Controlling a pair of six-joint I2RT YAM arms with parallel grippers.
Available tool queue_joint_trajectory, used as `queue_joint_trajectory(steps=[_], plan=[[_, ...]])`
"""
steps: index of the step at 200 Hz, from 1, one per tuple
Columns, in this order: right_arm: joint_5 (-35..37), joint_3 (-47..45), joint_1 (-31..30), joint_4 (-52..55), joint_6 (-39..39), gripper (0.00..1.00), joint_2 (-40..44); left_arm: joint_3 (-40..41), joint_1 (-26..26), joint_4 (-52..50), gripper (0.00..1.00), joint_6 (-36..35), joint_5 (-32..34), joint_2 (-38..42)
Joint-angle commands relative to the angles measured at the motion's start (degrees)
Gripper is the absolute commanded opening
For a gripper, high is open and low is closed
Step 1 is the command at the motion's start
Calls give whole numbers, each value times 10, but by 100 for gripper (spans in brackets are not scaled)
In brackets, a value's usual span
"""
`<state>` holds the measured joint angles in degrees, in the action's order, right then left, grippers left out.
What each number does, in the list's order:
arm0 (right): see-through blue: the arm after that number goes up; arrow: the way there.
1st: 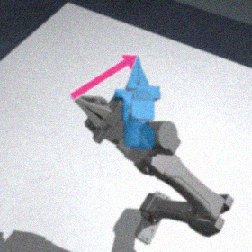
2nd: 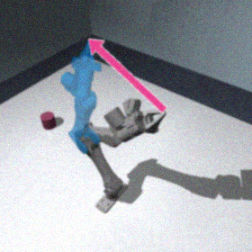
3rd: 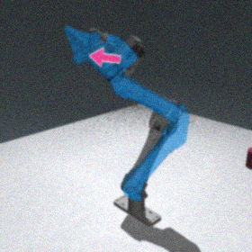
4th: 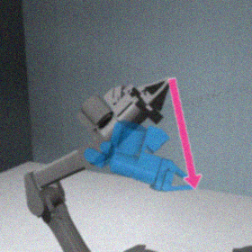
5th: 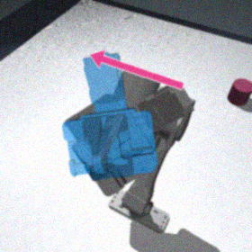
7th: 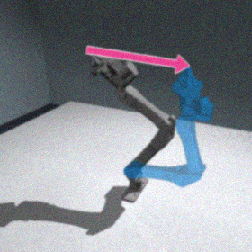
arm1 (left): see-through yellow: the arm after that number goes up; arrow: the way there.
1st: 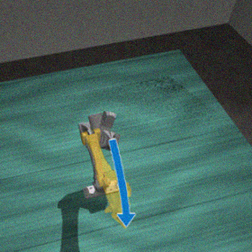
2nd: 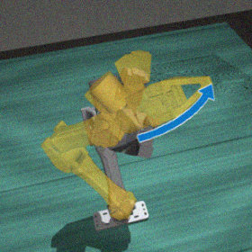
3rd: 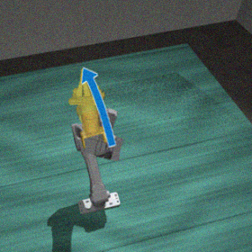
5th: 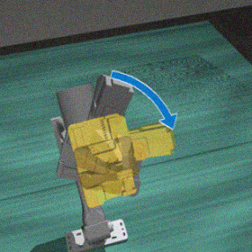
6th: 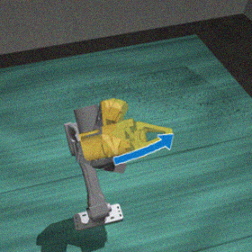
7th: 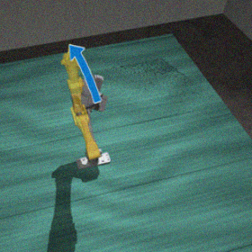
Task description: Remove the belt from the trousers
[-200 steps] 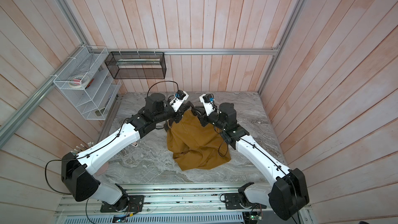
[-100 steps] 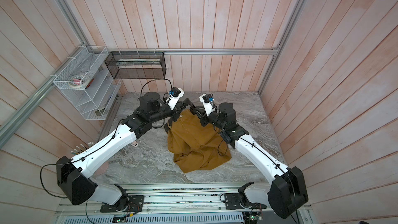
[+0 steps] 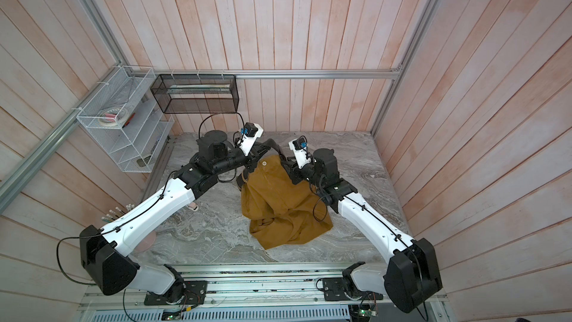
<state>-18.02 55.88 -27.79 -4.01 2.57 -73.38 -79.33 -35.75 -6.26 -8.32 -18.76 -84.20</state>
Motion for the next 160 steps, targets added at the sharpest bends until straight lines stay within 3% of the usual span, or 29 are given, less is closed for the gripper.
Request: queue_joint_trajectory(steps=[1, 75, 113, 160], plan=[[31, 18, -8, 44, -1, 36, 9, -49, 0, 30, 0, 7, 6, -3], [90, 84, -44, 85, -16, 37, 39, -84, -1, -39, 0, -6, 48, -41], [96, 121, -50, 98, -37, 38, 16, -87, -2, -41, 0, -6, 48, -42], [92, 156, -52, 117, -52, 33, -25, -89, -3, -44, 0, -5, 46, -42]])
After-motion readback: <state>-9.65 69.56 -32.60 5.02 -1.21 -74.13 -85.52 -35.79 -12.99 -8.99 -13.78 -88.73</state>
